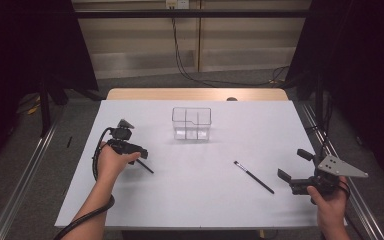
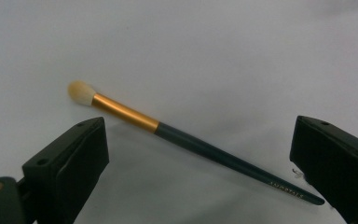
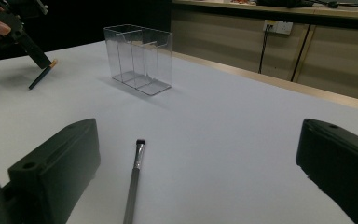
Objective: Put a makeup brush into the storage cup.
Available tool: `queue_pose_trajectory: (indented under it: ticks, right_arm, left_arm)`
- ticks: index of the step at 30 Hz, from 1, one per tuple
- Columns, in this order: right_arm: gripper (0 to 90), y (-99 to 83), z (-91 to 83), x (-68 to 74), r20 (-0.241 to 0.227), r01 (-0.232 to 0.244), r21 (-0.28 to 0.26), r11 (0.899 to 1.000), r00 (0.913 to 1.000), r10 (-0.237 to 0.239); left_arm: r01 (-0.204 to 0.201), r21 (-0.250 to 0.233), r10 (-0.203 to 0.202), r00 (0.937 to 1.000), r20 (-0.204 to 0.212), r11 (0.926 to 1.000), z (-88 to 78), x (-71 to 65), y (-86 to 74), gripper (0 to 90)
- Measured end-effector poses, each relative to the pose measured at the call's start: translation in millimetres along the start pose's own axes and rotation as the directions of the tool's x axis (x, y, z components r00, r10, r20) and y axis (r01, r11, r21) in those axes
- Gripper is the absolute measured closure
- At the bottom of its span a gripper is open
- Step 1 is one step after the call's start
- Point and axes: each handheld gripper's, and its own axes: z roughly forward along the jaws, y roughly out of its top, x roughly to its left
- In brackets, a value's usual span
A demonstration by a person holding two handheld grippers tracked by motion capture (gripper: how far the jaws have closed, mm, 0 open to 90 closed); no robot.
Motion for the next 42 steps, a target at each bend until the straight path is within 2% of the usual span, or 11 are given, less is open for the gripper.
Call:
queue_pose_trajectory:
  ticks: [2, 12, 15, 20, 24, 33, 36, 42]
  right_arm:
    - [0.0, -0.1, -0.1, -0.1, -0.001, -0.001, -0.001, 1.000, 1.0000, 0.001]
    - [0.0, -0.7, -0.8, -1.7, 0.002, -0.001, -0.003, 1.000, 1.0000, 0.001]
    - [0.0, -1.0, -0.9, -1.7, 0.002, -0.008, 0.000, 1.000, 1.0000, 0.008]
    - [0.0, -1.1, -1.1, -2.4, 0.005, -0.007, 0.000, 1.000, 1.0000, 0.007]
    - [0.0, -1.5, -0.3, -2.6, 0.003, -0.005, 0.002, 1.000, 1.0000, 0.005]
    - [0.0, -1.5, -1.0, -1.9, 0.005, -0.003, 0.007, 1.000, 1.0000, 0.003]
    - [0.0, -1.8, -1.3, -2.4, 0.005, -0.007, 0.006, 1.000, 1.0000, 0.007]
    - [0.0, -1.6, -0.7, -2.1, 0.004, -0.004, 0.007, 1.000, 1.0000, 0.004]
  left_arm:
    - [-0.010, 0.014, 0.011, 0.9999, -0.008, 0.9999, 1.0, -0.5, 0.7, 6.1]
    - [0.024, 0.025, -0.023, 0.9995, -0.023, 0.9994, 4.8, 1.6, 1.3, 15.3]
    - [0.028, 0.025, -0.027, 0.9988, -0.040, 0.9993, 5.4, 3.3, 1.6, 16.3]
    - [0.033, 0.041, -0.031, 0.9985, -0.044, 0.9986, 5.2, 3.5, 3.7, 20.0]
    - [0.021, 0.047, -0.018, 0.9973, -0.071, 0.9987, 5.8, 1.8, 4.7, 25.0]
    - [-0.007, 0.073, 0.017, 0.9903, -0.138, 0.9973, 4.9, -0.3, 6.6, 41.8]
    - [-0.007, 0.084, 0.018, 0.9903, -0.138, 0.9964, 4.7, -2.2, 7.8, 44.9]
    - [0.000, 0.104, 0.014, 0.9913, -0.131, 0.9945, 3.9, -3.4, 11.1, 58.2]
